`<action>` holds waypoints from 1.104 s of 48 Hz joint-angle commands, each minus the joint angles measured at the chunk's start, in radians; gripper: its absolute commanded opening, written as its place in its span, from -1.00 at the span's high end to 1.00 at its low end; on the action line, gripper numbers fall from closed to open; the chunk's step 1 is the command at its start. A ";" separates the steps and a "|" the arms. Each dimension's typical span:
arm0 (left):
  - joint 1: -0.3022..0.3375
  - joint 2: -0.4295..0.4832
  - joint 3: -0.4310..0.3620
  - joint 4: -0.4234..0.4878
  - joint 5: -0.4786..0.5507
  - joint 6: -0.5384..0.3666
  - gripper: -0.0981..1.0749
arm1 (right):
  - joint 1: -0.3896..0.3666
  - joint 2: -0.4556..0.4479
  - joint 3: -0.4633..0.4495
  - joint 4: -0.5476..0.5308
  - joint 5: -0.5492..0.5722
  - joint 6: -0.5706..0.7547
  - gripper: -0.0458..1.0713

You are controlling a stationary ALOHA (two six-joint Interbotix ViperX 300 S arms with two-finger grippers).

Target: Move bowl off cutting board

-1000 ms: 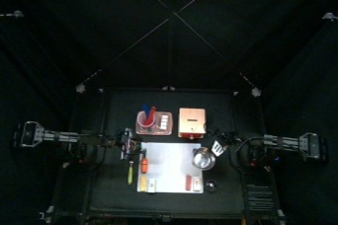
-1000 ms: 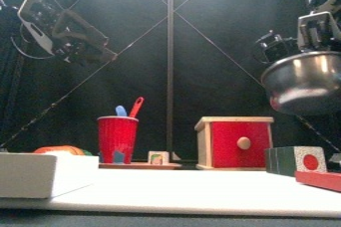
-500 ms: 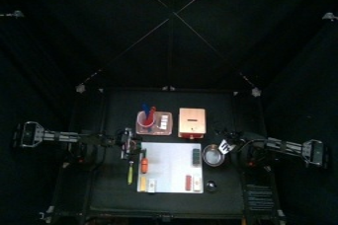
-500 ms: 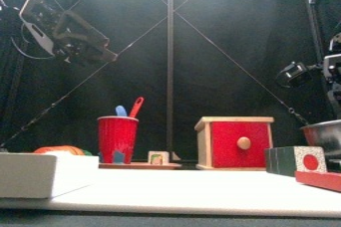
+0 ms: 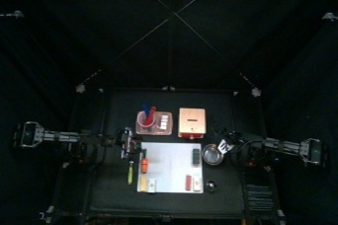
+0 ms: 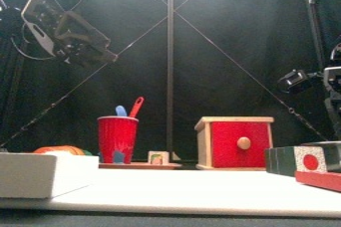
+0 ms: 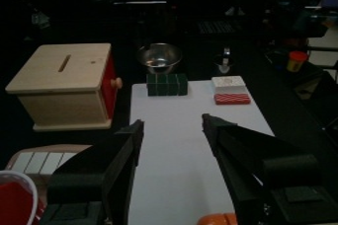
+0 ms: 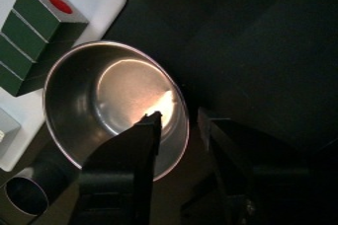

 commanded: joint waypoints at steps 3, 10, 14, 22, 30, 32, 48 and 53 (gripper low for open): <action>0.003 -0.002 -0.023 -0.002 -0.005 0.000 -0.65 | -0.005 0.000 -0.021 -0.002 -0.005 -0.002 -0.52; 0.003 -0.002 -0.023 -0.002 -0.006 0.002 -0.65 | -0.003 -0.011 -0.041 -0.020 0.005 0.000 -0.52; 0.003 -0.003 -0.021 -0.003 -0.006 0.000 -0.65 | -0.003 -0.026 -0.061 -0.034 0.020 0.000 -0.52; 0.005 -0.002 -0.020 -0.003 -0.006 0.002 -0.65 | 0.005 -0.057 -0.114 -0.075 0.066 -0.002 -0.52; 0.006 -0.002 -0.038 0.000 -0.006 0.003 -0.65 | 0.031 -0.098 -0.173 -0.120 0.051 -0.005 -0.52; 0.006 0.000 -0.043 0.000 -0.006 0.003 -0.65 | 0.043 -0.106 -0.183 -0.130 0.028 -0.005 -0.52; 0.011 0.000 -0.074 0.003 -0.009 0.003 -0.65 | 0.222 -0.089 -0.160 -0.313 -0.439 -0.005 -0.52; 0.014 0.000 -0.074 0.003 -0.006 0.003 -0.65 | 0.261 -0.044 -0.121 -0.339 -0.638 -0.003 -0.52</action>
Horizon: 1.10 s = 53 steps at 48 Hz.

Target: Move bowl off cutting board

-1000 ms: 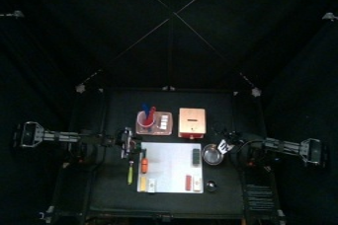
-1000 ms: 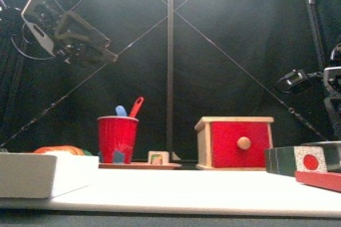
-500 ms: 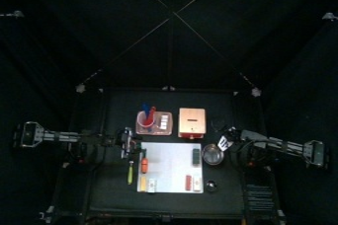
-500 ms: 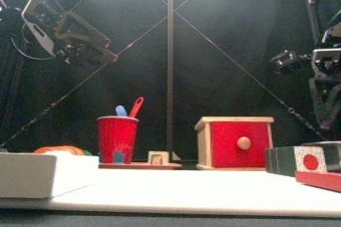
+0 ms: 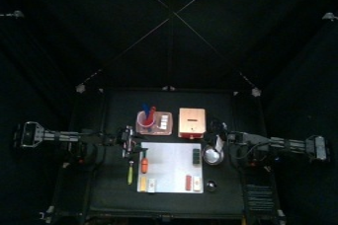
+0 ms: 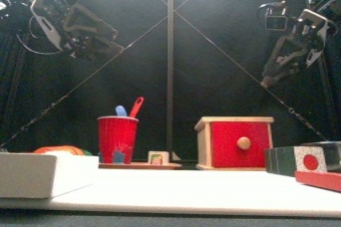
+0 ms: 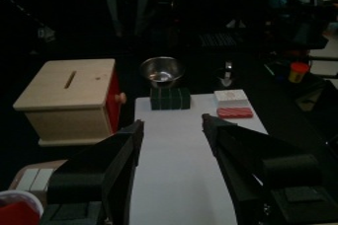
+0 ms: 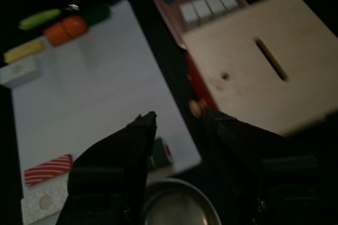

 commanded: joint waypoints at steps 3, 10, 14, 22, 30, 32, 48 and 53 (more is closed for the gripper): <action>0.011 -0.003 -0.025 0.002 -0.005 0.002 -0.65 | 0.037 0.067 0.029 -0.018 -0.275 0.003 -0.52; 0.023 -0.003 -0.029 0.003 -0.005 0.002 -0.65 | 0.040 0.147 0.046 -0.006 -0.411 0.002 -0.52; 0.029 -0.002 -0.028 0.005 -0.005 0.002 -0.65 | 0.044 0.187 0.043 -0.002 -0.422 0.002 -0.52; 0.048 -0.002 -0.025 0.012 -0.005 0.002 -0.65 | 0.048 0.238 0.025 -0.005 -0.422 0.000 -0.52; 0.083 -0.003 -0.023 0.031 -0.002 0.003 -0.65 | 0.044 0.245 0.015 -0.005 -0.423 0.000 -0.52; 0.101 -0.003 -0.023 0.043 -0.002 0.002 -0.65 | 0.041 0.245 0.014 -0.005 -0.423 0.000 -0.52; 0.193 -0.008 -0.034 0.077 -0.012 0.002 -0.65 | 0.040 0.239 0.014 -0.005 -0.423 0.000 -0.52; 0.198 -0.008 -0.037 0.077 -0.015 0.002 -0.65 | 0.040 0.244 0.015 -0.005 -0.423 0.000 -0.52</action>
